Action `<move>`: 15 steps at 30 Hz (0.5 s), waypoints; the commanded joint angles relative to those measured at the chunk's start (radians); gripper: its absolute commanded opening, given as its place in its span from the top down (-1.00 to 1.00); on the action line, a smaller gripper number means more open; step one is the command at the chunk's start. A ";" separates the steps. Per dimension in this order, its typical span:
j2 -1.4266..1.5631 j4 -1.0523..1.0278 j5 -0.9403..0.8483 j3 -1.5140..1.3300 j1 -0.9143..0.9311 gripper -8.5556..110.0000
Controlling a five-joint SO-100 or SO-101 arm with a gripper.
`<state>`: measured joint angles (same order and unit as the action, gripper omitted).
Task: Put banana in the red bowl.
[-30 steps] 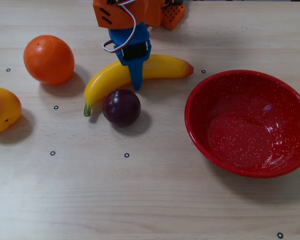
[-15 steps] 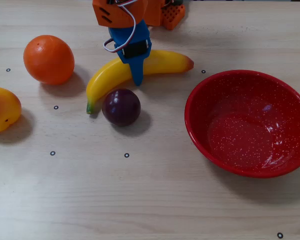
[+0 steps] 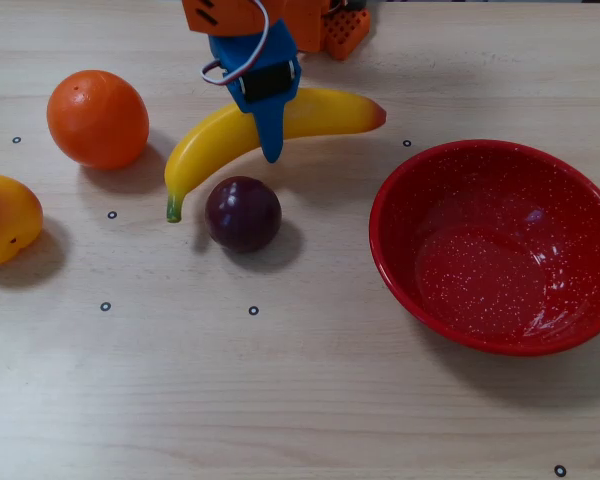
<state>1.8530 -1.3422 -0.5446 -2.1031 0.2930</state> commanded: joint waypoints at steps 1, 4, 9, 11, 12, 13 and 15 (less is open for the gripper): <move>0.107 -0.057 -0.029 0.149 0.028 0.86; 0.121 -0.103 -0.032 0.219 0.032 0.86; 0.149 -0.172 -0.038 0.341 0.031 0.86; 0.155 -0.199 -0.040 0.391 0.025 0.86; 0.156 -0.210 -0.040 0.411 0.021 0.86; 0.160 -0.221 -0.040 0.430 0.018 0.86; 0.163 -0.236 -0.040 0.457 0.011 0.86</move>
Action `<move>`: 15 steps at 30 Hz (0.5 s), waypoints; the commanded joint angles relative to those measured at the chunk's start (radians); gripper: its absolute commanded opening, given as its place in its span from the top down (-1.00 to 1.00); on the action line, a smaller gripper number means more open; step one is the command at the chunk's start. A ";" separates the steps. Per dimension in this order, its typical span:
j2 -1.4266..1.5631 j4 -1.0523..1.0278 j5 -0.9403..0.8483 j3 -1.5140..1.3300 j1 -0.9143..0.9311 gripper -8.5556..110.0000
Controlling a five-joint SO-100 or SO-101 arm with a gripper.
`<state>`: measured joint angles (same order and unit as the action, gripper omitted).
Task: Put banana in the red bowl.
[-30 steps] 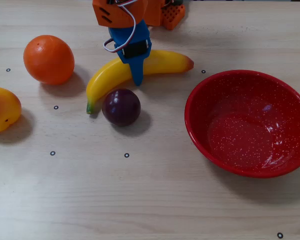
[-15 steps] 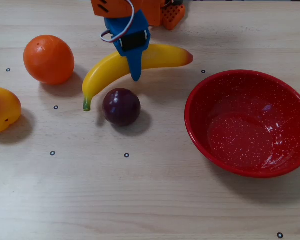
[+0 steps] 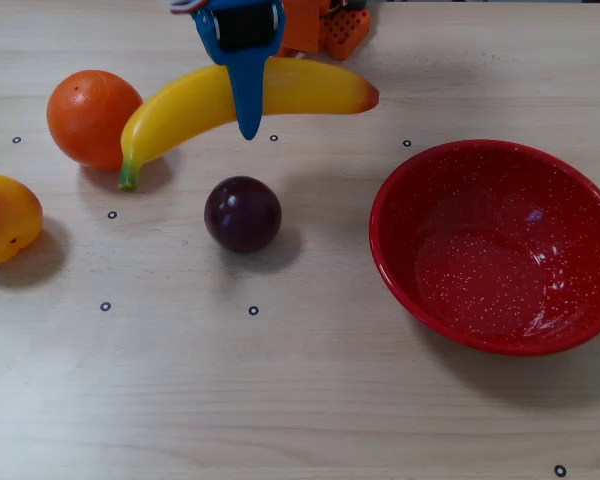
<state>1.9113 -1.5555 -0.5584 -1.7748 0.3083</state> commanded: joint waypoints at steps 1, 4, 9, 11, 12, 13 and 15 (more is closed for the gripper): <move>0.107 -0.028 -0.026 0.140 -0.009 0.86; 0.109 -0.037 -0.021 0.170 -0.026 0.86; 0.103 -0.018 0.003 0.232 -0.097 0.86; 0.098 0.006 0.018 0.247 -0.138 0.86; 0.095 0.020 0.023 0.250 -0.160 0.86; 0.092 0.035 0.028 0.255 -0.183 0.86; 0.086 0.069 0.037 0.261 -0.229 0.86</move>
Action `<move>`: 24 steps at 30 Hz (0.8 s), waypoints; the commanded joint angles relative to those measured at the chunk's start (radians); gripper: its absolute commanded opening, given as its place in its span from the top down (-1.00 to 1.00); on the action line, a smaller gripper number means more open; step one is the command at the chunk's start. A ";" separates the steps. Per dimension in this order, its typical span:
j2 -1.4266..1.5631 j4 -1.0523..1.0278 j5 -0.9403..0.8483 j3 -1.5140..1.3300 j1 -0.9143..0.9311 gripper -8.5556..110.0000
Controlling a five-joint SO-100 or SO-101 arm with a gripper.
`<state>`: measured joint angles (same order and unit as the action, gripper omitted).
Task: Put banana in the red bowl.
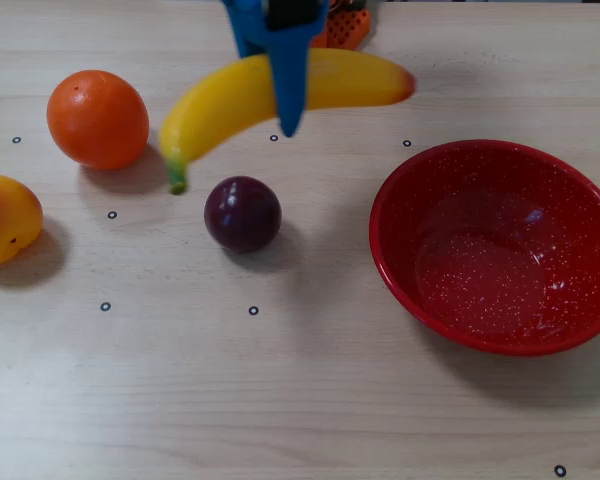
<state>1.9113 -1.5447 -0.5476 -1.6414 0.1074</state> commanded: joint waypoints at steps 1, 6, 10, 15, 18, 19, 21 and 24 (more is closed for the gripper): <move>0.086 0.078 0.031 0.127 -0.052 0.86; 0.069 0.175 0.051 0.127 -0.164 0.86; 0.035 0.238 0.057 0.132 -0.235 0.86; -0.037 0.330 0.075 0.152 -0.310 0.86; -0.080 0.408 0.083 0.153 -0.350 0.86; -0.095 0.433 0.086 0.156 -0.364 0.86; -0.124 0.480 0.086 0.161 -0.393 0.86; -0.155 0.540 0.087 0.164 -0.431 0.86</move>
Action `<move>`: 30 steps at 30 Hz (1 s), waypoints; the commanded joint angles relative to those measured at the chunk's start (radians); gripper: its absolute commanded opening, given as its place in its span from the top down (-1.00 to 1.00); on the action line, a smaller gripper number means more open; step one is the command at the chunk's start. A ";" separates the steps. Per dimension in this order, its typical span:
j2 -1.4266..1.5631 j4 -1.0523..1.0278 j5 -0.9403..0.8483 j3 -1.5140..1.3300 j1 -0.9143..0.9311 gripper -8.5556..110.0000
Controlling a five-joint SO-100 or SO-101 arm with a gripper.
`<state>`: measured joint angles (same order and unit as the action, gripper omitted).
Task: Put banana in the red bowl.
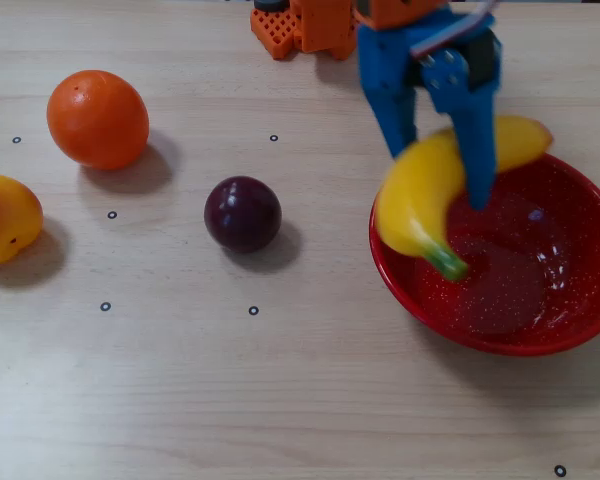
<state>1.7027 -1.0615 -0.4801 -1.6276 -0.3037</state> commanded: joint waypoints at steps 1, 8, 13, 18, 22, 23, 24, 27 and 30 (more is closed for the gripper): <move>0.046 0.072 0.020 0.149 -0.032 0.86; 0.026 0.206 0.091 0.087 -0.074 0.86; 0.023 0.207 0.118 -0.009 -0.095 0.86; 0.012 0.206 0.115 -0.048 -0.106 0.86; -0.011 0.206 0.101 -0.049 -0.114 0.86; -0.015 0.209 0.087 -0.049 -0.114 0.86; -0.017 0.209 0.069 -0.049 -0.117 0.86; -0.017 0.206 0.041 -0.064 -0.117 0.62; -0.014 0.206 0.041 -0.081 -0.109 0.37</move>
<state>1.6475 -0.8866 -0.4126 -1.7411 -0.3958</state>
